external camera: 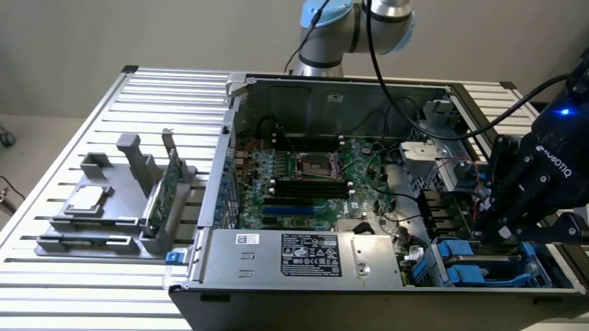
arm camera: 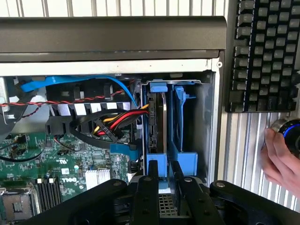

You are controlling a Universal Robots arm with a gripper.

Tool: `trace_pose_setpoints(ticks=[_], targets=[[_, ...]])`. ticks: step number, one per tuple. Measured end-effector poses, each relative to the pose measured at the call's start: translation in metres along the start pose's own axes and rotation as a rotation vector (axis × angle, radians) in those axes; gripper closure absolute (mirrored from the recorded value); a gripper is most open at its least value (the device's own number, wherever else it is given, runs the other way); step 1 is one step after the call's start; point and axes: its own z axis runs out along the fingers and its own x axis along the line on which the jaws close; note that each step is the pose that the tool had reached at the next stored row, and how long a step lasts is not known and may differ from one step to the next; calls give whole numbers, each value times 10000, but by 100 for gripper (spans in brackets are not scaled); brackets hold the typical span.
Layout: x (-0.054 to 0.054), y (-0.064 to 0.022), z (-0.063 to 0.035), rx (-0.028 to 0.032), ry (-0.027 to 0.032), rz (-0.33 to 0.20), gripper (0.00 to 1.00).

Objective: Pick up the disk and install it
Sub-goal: 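Insert the second disk wire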

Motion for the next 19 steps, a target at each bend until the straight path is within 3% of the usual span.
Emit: trace_pose_setpoints(ticks=[9,13,19], targets=[[5,-32,-2,1,0,4,75],[14,-94,-79,1,1,6,75],[146,-146,-144,1,1,4,75]])
